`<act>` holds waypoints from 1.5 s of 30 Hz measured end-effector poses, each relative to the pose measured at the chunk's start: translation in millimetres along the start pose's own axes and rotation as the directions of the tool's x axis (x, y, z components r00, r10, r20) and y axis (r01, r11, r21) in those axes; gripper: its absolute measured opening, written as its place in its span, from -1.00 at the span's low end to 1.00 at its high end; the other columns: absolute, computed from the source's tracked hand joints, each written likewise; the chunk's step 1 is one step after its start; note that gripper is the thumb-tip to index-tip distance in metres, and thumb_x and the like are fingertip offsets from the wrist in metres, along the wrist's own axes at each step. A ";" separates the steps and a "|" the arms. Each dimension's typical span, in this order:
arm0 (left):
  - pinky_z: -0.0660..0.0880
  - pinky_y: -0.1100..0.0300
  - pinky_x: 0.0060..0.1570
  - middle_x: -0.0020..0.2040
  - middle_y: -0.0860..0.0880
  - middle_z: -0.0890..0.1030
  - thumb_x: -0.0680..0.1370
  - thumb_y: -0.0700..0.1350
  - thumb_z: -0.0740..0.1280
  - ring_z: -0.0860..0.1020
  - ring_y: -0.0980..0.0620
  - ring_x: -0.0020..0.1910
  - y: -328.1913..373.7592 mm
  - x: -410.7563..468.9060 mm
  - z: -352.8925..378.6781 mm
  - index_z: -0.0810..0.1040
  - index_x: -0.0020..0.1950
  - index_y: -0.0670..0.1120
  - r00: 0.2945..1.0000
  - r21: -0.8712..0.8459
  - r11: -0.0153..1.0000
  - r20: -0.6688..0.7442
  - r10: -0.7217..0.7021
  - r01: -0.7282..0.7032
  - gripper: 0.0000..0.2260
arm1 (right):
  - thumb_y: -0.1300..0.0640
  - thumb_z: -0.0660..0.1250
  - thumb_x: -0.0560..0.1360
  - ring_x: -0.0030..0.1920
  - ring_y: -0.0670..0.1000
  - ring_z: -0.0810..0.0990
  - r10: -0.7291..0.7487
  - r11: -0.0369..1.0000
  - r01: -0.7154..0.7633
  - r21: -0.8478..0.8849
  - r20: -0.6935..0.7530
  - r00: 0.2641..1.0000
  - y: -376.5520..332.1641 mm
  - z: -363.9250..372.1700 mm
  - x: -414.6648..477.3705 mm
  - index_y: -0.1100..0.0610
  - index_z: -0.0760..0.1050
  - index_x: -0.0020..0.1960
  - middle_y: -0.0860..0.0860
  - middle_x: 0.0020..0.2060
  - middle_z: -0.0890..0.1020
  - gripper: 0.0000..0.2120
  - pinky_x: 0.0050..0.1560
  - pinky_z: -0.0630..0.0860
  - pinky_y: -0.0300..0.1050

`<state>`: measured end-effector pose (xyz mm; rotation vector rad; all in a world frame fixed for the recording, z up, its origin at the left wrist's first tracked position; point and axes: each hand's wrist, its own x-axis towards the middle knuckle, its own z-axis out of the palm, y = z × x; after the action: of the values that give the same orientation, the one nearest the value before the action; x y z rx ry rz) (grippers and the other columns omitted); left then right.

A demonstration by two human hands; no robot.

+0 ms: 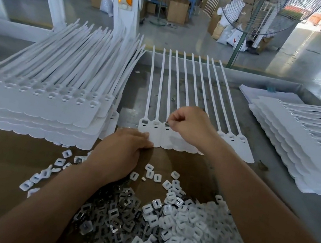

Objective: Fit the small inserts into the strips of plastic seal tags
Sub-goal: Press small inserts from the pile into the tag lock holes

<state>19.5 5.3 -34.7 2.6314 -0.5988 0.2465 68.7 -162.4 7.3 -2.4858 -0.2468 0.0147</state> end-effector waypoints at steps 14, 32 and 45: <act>0.07 0.47 0.10 0.36 0.10 0.39 0.56 -0.22 0.13 0.29 0.14 0.33 -0.8 1.0 0.4 0.46 0.29 0.06 1.000 0.020 1.000 0.007 0.023 -0.023 -0.64 | 0.21 0.21 0.51 -0.06 0.07 0.58 0.102 0.985 -0.096 -0.143 0.039 0.994 -2.3 32.8 35.7 0.27 0.57 -0.14 0.13 -0.04 0.63 -0.81 -0.04 0.54 -0.04; 0.05 0.54 -0.02 0.33 0.07 0.43 0.55 -0.25 0.13 0.34 0.12 0.30 1.4 1.5 -1.0 0.49 0.26 0.04 0.999 0.031 0.999 -0.002 0.043 -0.043 -0.64 | 0.16 0.35 0.47 -0.32 -0.21 0.39 0.081 0.997 -0.081 -0.010 0.001 0.997 3.2 31.9 37.2 0.14 0.59 -0.10 -0.11 -0.21 0.54 -0.93 -0.34 0.28 -0.36; 0.04 0.46 0.10 0.34 0.06 0.42 0.54 -0.27 0.14 0.32 0.14 0.32 0.8 -0.8 -1.8 0.48 0.27 0.02 1.000 0.006 1.000 0.016 0.025 -0.025 -0.63 | 0.07 0.37 0.46 -0.17 -0.22 0.52 -0.087 0.996 0.092 -0.014 0.216 0.973 -10.8 -10.7 -30.1 -0.09 0.50 -0.20 -0.21 -0.24 0.54 -0.90 -0.19 0.41 -0.35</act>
<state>18.3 5.8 -33.0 2.6351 -0.6378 0.2354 37.9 -165.8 20.9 -2.4945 -0.4523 0.2457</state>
